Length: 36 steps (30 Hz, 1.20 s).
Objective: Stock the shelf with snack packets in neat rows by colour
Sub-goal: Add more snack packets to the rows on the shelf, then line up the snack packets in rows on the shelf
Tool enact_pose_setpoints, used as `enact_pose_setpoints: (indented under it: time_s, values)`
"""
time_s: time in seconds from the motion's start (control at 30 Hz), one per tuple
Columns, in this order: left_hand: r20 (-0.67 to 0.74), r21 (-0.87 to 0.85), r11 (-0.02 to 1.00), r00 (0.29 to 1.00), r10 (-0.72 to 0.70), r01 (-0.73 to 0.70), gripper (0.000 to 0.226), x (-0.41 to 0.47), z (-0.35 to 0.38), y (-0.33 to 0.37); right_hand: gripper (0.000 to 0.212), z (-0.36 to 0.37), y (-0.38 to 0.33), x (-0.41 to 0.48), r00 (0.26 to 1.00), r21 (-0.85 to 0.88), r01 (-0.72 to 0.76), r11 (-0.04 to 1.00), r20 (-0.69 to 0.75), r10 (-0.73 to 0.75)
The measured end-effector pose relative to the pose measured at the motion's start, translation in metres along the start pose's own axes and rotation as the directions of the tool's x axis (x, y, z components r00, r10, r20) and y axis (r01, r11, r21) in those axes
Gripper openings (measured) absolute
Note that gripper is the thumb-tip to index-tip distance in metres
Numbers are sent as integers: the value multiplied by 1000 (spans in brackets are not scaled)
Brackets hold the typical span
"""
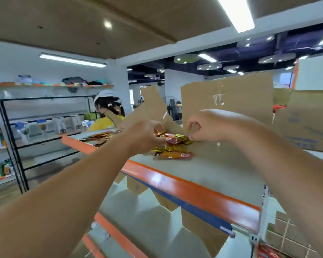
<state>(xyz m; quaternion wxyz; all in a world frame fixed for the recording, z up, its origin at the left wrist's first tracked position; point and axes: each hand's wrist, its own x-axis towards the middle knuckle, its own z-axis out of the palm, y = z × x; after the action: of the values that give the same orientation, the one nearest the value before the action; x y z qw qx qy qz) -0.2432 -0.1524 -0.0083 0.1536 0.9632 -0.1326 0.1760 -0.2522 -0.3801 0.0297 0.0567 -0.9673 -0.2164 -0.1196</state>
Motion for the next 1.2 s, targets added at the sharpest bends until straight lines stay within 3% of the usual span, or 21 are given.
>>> enact_pose_setpoints:
  time_s: [0.33, 0.43, 0.6, 0.7, 0.77, 0.83, 1.03, 1.2]
  values:
    - [245, 24, 993, 963, 109, -119, 29, 106, 33, -30, 29, 31, -22, 79, 970, -146, 17, 989, 242, 19]
    - [367, 55, 962, 901, 230, -268, 65, 134, 41, -36, 35, 45, -34, 94, 938, -231, -8, 973, 336, 88]
    - [558, 138, 884, 773, 303, -446, 56, 166, 49, -36, 40, 65, -41, 119, 844, -266, -62, 962, 500, 193]
    - [643, 96, 866, 695, 322, -490, 73, 178, 55, -39, 41, 73, -40, 123, 835, -223, -143, 964, 496, 239]
    - [646, 72, 856, 678, 350, -511, 88, 183, 59, -44, 40, 77, -32, 120, 845, -153, -226, 962, 461, 272]
    - [646, 52, 822, 646, 406, -568, 73, 181, 59, -47, 36, 80, -25, 113, 842, -101, -288, 952, 447, 302]
    - [496, -90, 799, 669, 553, -594, 44, 173, 68, -48, 24, 67, -4, 93, 881, 200, -446, 873, 272, 388]
    - [319, -199, 771, 704, 635, -605, 6, 185, 67, -57, 24, 59, 14, 85, 889, 324, -457, 828, 144, 435]
